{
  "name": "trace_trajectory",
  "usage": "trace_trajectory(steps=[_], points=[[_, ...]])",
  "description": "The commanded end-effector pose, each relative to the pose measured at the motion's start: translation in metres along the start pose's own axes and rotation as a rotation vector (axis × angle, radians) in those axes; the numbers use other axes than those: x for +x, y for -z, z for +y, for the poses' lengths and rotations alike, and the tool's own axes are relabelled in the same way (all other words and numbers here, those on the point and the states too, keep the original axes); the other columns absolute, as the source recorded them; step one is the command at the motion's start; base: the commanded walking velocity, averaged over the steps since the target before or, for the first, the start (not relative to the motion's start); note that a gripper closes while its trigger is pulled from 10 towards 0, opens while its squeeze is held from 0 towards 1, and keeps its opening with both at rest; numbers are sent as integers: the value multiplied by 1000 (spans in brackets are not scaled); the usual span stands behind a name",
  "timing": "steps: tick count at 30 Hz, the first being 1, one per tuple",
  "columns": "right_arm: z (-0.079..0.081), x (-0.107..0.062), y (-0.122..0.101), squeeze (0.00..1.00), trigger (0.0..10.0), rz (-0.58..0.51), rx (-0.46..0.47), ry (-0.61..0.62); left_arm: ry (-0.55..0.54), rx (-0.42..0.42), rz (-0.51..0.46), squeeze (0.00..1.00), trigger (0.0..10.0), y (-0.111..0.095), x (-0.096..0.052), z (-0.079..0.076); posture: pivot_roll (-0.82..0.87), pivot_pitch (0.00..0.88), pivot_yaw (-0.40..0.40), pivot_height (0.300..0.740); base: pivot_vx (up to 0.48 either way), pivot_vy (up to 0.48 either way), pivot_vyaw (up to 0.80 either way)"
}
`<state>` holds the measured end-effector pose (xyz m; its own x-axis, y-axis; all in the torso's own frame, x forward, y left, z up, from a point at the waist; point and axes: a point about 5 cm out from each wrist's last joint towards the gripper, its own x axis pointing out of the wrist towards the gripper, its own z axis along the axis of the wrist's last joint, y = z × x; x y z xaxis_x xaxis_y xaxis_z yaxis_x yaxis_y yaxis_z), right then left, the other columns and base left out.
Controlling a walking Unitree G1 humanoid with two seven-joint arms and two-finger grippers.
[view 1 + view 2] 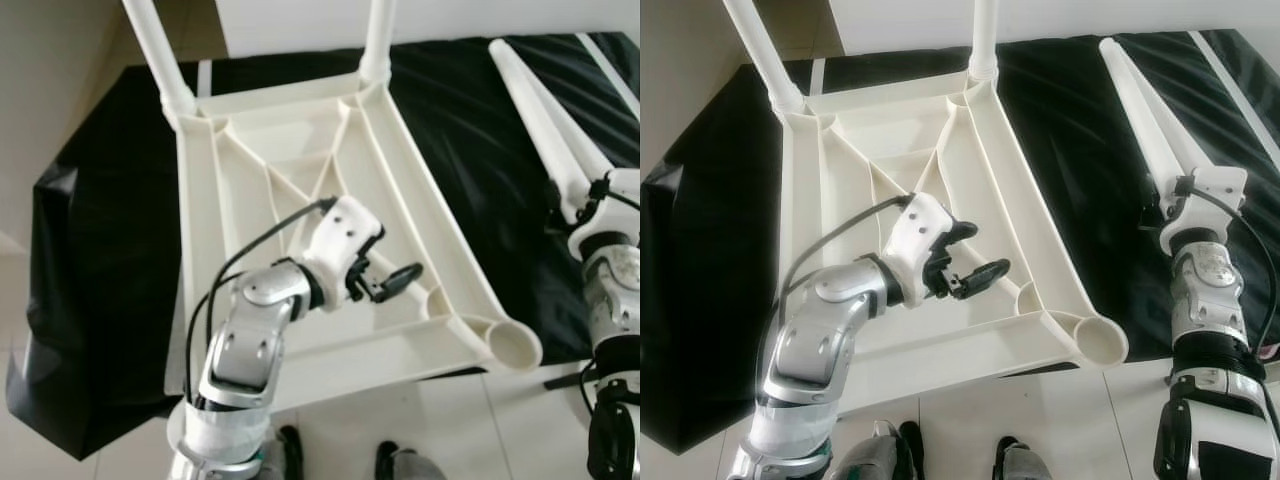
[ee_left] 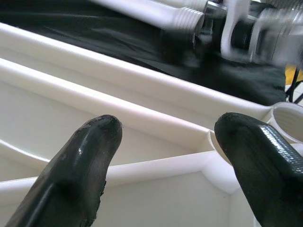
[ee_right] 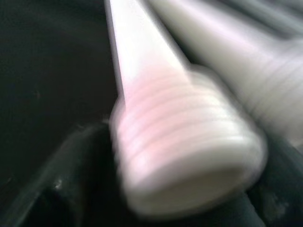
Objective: Building children table
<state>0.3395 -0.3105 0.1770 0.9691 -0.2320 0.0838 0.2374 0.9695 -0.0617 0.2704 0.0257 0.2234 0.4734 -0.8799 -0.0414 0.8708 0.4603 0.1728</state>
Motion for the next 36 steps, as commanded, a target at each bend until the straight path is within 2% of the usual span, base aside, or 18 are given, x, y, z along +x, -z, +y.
trace_trajectory(steps=[1, 6, 9, 12, 13, 15, 19, 20, 21, 22, 24, 25, 29, 32, 36], points=[[-4, -8, 21, 0, 10000, 104, 36, 30, -36, -1, -7, 0, 10000, -4, -1, 0, 154, 262, 67, 740, 0, 0, 0], [-7, -10, 20, 0, 10000, 98, 75, 48, -37, -6, -11, 0, 10000, -6, -1, 0, 152, 258, 70, 740, 0, 0, 0], [-7, -10, 18, 0, 10000, 87, 67, 39, -37, -10, -13, 0, 10000, -7, -1, 0, 148, 257, 71, 740, 0, 0, 0], [-4, -9, 16, 0, 10000, 75, 45, 14, -37, -13, -13, 0, 10000, -7, 0, -1, 147, 256, 70, 740, 0, 0, 0], [1, -8, 13, 0, 10000, 59, -5, -14, -36, -17, -12, 0, 10000, -7, 1, -2, 144, 252, 70, 740, 0, 0, 0], [5, -9, 10, 0, 10000, 34, -36, -28, -34, -17, -9, 0, 10000, -6, 2, -3, 143, 249, 68, 740, 0, 0, 0], [9, -11, 9, 0, 10000, 19, -46, -39, -30, -19, -6, 0, 10000, -5, 3, -3, 141, 243, 64, 740, 0, 0, 0], [12, -14, 9, 0, 3843, 17, -41, -42, -29, -20, -7, 0, 10000, -5, 3, -4, 141, 241, 63, 740, 0, 0, 0], [13, -15, 10, 0, 3843, 20, -38, -44, -30, -21, -8, 0, 10000, -6, 3, -4, 141, 241, 63, 740, 0, 0, 0], [14, -16, 11, 0, 2941, 26, -33, -47, -30, -21, -9, 0, 10000, -6, 4, -4, 140, 237, 61, 740, 0, 0, 0], [15, -17, 12, 0, 2941, 30, -30, -49, -30, -21, -10, 0, 10000, -6, 4, -4, 140, 235, 59, 740, 0, 0, 0], [16, -18, 13, 0, 0, 32, -18, -57, -30, -22, -11, 0, 10000, -6, 5, -4, 138, 231, 59, 740, 0, 0, 0], [27, -29, 15, 0, 0, 31, 24, -104, -32, -22, -18, 0, 10000, -8, 6, -2, 137, 222, 54, 740, 0, 0, 0], [37, -46, 13, 0, 0, 10, 55, -152, -32, -16, -26, 0, 10000, -9, 8, 0, 127, 200, 49, 740, 0, 0, 0], [41, -56, 11, 0, 0, 3, 74, -177, -31, -16, -35, 0, 10000, -10, 10, 0, 118, 184, 46, 740, 0, 0, 0]])
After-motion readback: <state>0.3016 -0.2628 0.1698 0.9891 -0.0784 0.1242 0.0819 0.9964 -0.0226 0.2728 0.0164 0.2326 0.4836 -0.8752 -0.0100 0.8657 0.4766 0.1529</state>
